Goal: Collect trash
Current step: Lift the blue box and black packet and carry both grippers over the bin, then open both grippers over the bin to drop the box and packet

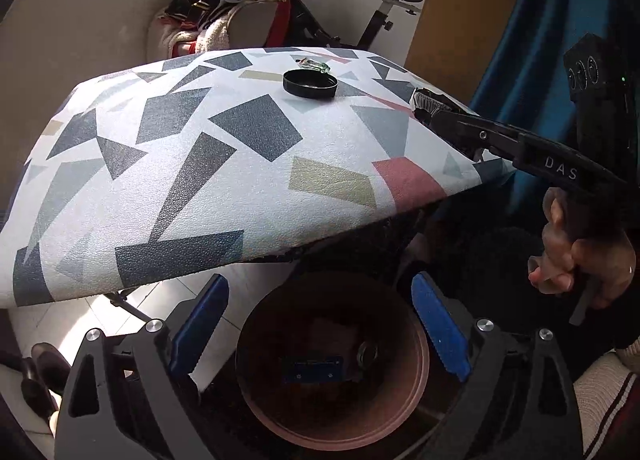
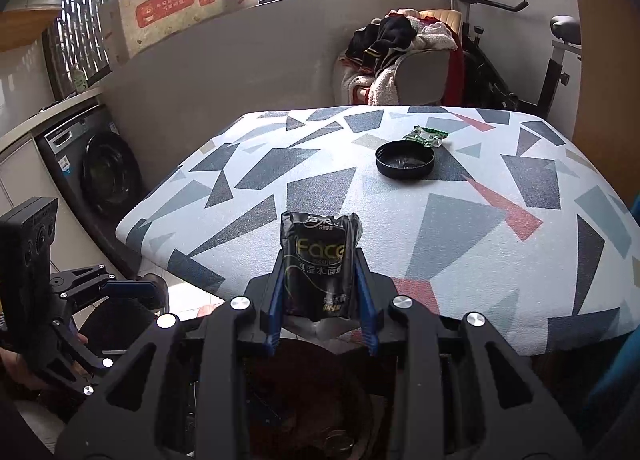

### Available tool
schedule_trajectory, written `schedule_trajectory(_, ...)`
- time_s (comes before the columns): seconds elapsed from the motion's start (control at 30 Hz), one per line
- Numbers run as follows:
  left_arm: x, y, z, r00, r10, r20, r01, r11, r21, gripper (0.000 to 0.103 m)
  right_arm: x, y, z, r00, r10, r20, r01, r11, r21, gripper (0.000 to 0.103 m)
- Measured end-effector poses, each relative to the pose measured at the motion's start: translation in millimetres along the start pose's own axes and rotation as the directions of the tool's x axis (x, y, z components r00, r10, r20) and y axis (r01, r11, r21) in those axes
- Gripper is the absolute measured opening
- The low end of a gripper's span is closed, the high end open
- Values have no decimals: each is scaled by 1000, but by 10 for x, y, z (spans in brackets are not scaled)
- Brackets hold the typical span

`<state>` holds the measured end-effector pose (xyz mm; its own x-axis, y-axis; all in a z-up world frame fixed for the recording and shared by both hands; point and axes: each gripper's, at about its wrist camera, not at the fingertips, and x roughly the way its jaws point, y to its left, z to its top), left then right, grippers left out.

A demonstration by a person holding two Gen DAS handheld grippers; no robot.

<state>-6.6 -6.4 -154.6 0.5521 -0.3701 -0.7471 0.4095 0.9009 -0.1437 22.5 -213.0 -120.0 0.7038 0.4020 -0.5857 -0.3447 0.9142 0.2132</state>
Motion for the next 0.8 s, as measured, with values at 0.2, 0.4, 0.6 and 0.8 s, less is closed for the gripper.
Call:
schedule_trajectory(0.2, -202, 158, 48, 994, 54, 91, -55, 998, 10, 94, 156, 94, -212, 997, 34, -66, -34, 999, -4, 34)
schedule_trajectory(0.4, -344, 381, -14, 981, 96, 167, -97, 995, -5, 96, 317, 207, -417, 990, 62, -124, -65, 998, -26, 34)
schedule_trajectory(0.6, -381, 452, -126, 964, 151, 220, -138, 988, -72, 97, 474, 317, -559, 980, 80, -181, -91, 994, -58, 34)
schedule_trajectory(0.8, -297, 555, -96, 964, 173, 203, -149, 981, -128, 97, 623, 480, -676, 969, 79, -233, -110, 986, -123, 34)
